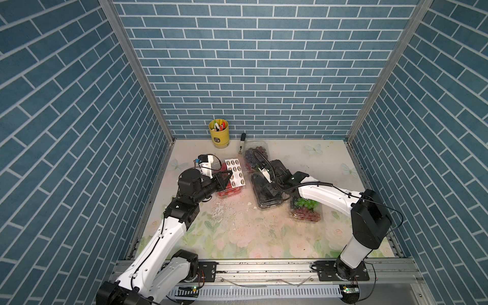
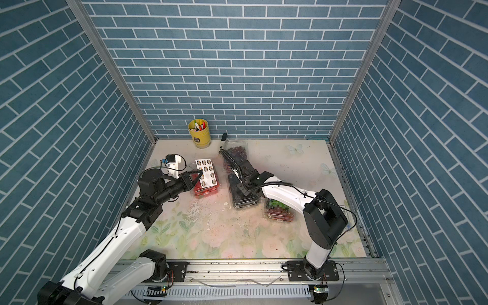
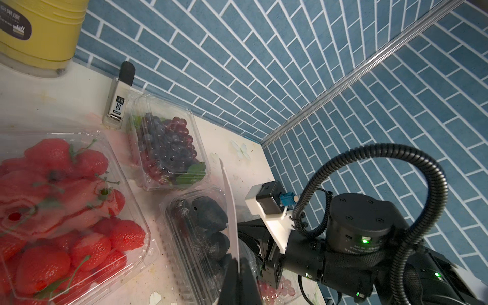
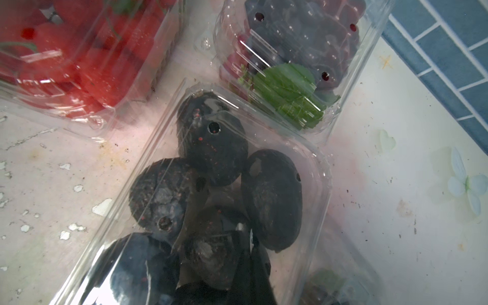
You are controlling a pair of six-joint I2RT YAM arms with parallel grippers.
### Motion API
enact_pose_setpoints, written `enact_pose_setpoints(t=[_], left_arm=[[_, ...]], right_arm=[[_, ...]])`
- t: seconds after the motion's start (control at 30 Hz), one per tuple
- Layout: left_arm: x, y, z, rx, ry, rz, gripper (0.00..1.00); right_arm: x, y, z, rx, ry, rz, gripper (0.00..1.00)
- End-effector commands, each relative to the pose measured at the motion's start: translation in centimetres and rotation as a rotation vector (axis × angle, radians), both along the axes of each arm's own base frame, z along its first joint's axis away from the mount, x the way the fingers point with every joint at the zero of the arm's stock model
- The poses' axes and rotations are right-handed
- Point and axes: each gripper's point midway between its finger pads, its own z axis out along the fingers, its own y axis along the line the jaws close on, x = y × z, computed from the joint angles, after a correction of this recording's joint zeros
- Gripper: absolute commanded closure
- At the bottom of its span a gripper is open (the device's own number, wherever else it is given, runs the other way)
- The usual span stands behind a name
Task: Label fruit boxes
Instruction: Stick the label on the fruit box.
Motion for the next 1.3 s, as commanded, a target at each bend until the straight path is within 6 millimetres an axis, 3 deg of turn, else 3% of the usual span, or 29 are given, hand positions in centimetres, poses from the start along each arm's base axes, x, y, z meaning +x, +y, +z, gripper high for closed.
enact_pose_setpoints(t=[0.0,0.43,0.73,1.27], left_arm=[[-0.1,0.1,-0.3,0.008,-0.004,-0.007,1.0],[-0.1,0.2,-0.4,0.008,0.0,-0.007,1.0],[-0.2,0.1,-0.4,0.006,0.001,-0.013,1.0],[-0.1,0.1,-0.6,0.007,0.005,-0.01,1.0]], right_arm=[[-0.2,0.2,-0.5,0.011,0.046,-0.018,1.0],[-0.8,0.9,-1.9,0.026,0.11,0.001,0.99],[-1.1,1.2,-2.6,0.053,0.164,0.005,0.81],[-2.6,1.8,-1.9,0.179,0.278,0.011,0.79]])
